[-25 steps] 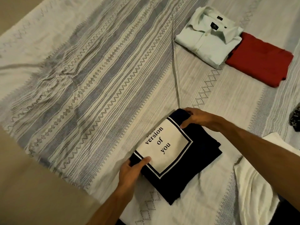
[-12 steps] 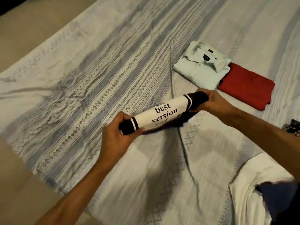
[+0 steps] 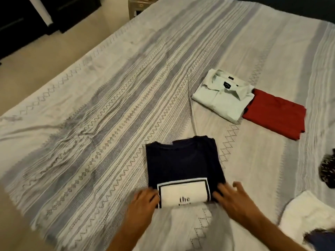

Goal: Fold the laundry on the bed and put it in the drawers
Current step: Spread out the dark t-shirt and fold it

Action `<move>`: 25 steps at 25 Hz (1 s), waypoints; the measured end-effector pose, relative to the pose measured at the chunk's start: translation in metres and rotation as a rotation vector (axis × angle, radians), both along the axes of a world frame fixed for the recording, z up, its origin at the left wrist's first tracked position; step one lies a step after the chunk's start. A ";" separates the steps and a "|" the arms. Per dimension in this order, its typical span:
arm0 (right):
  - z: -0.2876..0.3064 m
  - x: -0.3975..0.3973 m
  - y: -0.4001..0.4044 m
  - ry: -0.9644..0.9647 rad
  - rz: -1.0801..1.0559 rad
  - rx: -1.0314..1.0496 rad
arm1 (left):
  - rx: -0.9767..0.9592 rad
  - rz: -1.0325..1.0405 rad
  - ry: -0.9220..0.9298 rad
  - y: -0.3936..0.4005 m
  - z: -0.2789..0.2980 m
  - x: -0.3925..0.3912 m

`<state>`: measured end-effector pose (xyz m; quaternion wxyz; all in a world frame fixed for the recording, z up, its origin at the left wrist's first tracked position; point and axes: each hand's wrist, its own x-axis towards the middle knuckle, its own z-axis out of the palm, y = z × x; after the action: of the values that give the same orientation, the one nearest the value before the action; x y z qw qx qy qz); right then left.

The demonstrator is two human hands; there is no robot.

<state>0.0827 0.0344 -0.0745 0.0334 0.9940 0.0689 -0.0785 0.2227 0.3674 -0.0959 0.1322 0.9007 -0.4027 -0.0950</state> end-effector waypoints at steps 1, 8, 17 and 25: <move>-0.017 -0.016 0.008 0.072 -0.036 0.024 | -0.006 0.029 0.061 0.009 -0.014 -0.014; 0.002 0.023 0.002 -0.001 -1.169 0.966 | -0.676 0.929 0.879 0.002 0.018 -0.009; 0.021 0.084 -0.005 0.383 -1.279 1.477 | -0.478 0.766 1.174 -0.066 0.021 0.058; 0.069 0.046 -0.065 -0.008 -1.341 1.503 | -0.438 0.467 1.039 -0.169 0.081 0.096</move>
<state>0.1283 -0.0306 -0.0052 -0.6529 0.5914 -0.4730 -0.0141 0.3183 0.1988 -0.0153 0.5110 0.7530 -0.0874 -0.4053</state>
